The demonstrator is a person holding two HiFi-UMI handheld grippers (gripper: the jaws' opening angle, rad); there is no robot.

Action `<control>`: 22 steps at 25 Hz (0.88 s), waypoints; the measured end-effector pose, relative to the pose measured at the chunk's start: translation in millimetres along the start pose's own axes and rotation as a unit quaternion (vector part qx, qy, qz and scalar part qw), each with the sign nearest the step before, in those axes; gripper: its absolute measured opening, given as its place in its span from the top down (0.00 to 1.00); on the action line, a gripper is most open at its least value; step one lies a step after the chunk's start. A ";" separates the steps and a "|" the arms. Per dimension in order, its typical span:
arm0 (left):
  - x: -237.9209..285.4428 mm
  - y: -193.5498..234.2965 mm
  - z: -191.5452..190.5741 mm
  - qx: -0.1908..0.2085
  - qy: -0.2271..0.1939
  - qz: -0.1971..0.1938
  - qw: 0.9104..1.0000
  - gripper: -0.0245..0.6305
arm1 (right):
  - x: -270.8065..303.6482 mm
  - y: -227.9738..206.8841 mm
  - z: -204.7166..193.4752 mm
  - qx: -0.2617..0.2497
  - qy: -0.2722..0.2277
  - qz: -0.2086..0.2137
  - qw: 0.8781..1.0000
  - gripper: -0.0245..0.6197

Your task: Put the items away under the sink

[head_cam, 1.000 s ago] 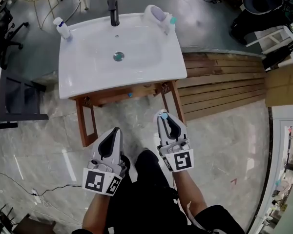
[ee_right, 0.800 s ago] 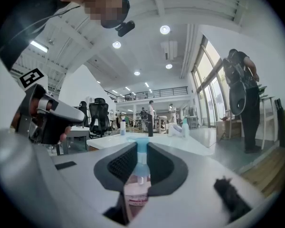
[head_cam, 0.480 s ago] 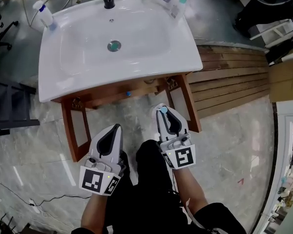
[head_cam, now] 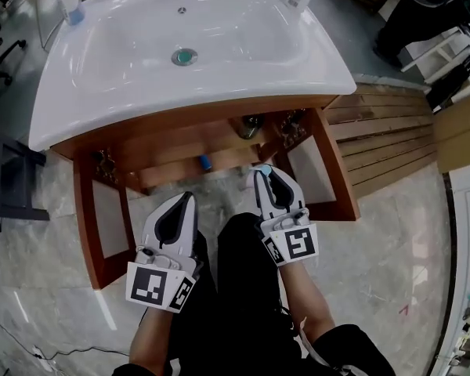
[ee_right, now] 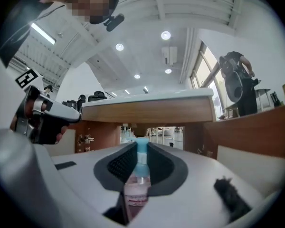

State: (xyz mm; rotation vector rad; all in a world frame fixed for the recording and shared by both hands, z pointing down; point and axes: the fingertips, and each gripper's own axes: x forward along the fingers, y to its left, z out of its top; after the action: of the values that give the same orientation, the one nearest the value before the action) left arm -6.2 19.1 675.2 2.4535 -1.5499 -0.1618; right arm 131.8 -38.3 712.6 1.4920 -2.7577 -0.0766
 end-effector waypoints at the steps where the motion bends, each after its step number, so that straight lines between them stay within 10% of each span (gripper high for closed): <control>1: -0.5 3.1 -6.1 0.000 -0.004 0.000 1.000 0.95 | 0.8 -0.4 -7.3 -0.001 -0.003 -0.001 1.000 0.85; 22: -31.4 7.3 -24.0 0.001 -0.018 0.005 1.000 0.95 | 56.7 -3.1 -27.4 -0.003 -0.011 0.007 1.000 0.85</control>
State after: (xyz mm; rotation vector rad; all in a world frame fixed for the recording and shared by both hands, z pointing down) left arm -20.9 47.7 699.3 2.4581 -1.5773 -0.2038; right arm 104.1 -88.6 738.8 1.4802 -2.7814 -0.1013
